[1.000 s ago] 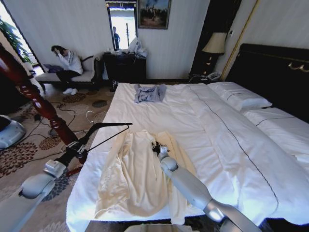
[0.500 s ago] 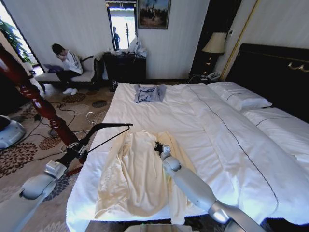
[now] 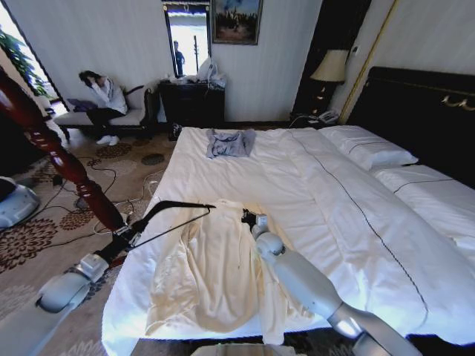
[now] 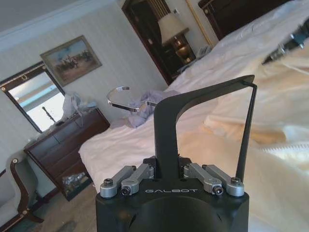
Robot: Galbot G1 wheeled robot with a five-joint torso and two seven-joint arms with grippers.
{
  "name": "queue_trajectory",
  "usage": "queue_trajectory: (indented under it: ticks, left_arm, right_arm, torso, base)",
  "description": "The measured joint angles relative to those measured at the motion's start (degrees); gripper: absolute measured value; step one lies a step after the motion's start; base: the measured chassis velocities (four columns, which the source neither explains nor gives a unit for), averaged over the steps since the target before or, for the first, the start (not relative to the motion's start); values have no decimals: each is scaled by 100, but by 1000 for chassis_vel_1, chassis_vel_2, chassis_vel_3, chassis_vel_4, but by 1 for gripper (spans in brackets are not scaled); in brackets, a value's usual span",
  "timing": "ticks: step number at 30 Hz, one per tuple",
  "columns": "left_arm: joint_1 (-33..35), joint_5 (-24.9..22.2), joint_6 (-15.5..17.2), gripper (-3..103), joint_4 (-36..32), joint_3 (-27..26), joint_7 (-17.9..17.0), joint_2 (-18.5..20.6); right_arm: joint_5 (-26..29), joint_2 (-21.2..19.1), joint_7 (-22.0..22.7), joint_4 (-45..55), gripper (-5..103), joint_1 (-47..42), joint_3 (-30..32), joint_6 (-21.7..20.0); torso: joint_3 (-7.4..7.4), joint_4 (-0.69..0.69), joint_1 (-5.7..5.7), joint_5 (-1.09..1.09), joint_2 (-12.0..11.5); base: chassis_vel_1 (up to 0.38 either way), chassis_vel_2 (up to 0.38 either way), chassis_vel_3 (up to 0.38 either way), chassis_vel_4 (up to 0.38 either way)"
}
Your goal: Pick up the clothes from the bed and hang them on the clothes hanger.
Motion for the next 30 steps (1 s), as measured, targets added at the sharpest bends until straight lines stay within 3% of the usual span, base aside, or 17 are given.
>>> queue_trajectory:
  ticks: [6, 10, 16, 21, 25, 30]
  left_arm:
    - [-210, 209, 45, 20, 108, 321, -57, -87]
    - [-294, 260, 74, 20, 106, 482, -155, -131]
    - [-960, 272, 165, 20, 184, 1099, -313, -211]
    - [-1522, 226, 242, 20, 336, 1560, -415, -266]
    - [-1667, 217, 280, 20, 391, 1796, -450, -325]
    - [-1744, 207, 327, 20, 402, 1972, -510, -420]
  right_arm:
    - [255, -158, 95, 510, 0, 60, -107, -105]
    - [438, -162, 141, 842, 0, 176, -282, -212]
    - [586, -187, 183, 1163, 0, 217, -407, -312]
    - [654, -220, 198, 1227, 0, 243, -438, -330]
    - [694, -152, 176, 1178, 0, 319, -515, -330]
    - [695, -102, 146, 1133, 0, 351, -598, -322]
  torso:
    - [0, -2, 0, -2, 0]
    - [0, 3, 0, -1, 0]
    - [0, 0, 0, -1, 0]
    - [1, -5, 2, -1, 0]
    - [0, 4, 1, 0, 0]
    - [0, 0, 1, 0, 0]
  base:
    - [0, 0, 0, 0]
    - [0, 0, 0, 0]
    - [0, 0, 0, 0]
    - [0, 0, 0, 0]
    - [0, 0, 0, 0]
    - [0, 0, 0, 0]
